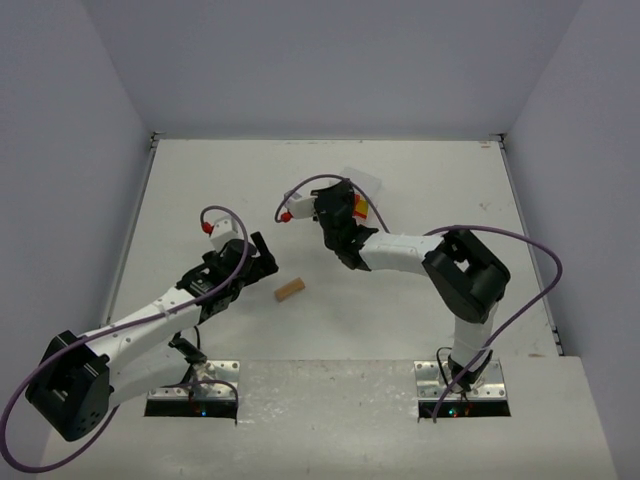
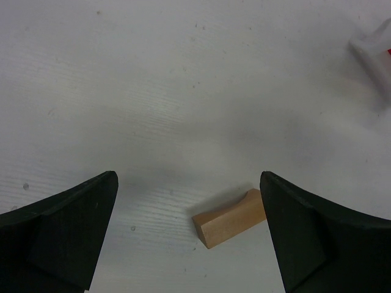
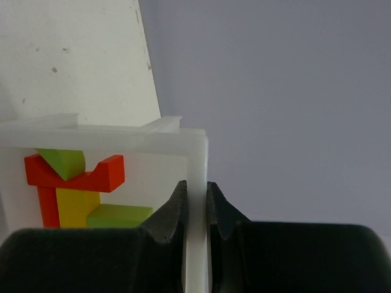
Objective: Build the wood block tower
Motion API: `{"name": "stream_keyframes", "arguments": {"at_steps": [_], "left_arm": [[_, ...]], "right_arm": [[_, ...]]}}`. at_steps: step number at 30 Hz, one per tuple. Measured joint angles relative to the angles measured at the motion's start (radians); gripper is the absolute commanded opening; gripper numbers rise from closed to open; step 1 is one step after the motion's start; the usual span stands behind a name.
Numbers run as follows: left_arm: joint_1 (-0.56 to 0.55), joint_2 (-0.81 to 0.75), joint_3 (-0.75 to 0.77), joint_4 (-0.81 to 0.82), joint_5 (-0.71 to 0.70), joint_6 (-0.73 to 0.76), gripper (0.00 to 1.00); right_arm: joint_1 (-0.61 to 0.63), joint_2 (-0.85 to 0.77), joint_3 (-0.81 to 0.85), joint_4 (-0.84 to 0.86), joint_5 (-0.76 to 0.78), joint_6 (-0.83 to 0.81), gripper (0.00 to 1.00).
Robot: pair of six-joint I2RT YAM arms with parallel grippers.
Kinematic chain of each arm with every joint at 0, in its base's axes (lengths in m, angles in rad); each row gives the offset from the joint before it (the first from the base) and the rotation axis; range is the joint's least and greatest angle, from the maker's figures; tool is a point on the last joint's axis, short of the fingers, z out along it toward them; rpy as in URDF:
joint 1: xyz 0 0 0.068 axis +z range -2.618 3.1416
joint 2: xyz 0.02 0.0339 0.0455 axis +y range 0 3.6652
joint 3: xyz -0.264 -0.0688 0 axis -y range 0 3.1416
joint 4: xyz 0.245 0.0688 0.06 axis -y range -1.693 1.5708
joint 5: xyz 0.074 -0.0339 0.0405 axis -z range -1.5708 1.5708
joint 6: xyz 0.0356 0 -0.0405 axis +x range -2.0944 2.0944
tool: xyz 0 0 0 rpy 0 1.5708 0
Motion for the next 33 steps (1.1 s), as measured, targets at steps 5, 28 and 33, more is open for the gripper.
{"name": "stream_keyframes", "arguments": {"at_steps": [5, 28, 33], "left_arm": [[0.000, -0.006, -0.043, 0.023, 0.029, -0.021, 1.00], [0.000, -0.130, -0.118, -0.101, -0.012, -0.095, 1.00], [0.000, -0.130, -0.118, -0.088, -0.018, -0.102, 1.00]], "right_arm": [[0.084, 0.089, -0.002, 0.187, 0.053, -0.168, 0.00], [0.207, 0.249, 0.011, 0.505, 0.196, -0.429, 0.00], [0.206, 0.247, 0.026, 0.490, 0.214, -0.405, 0.00]]}}
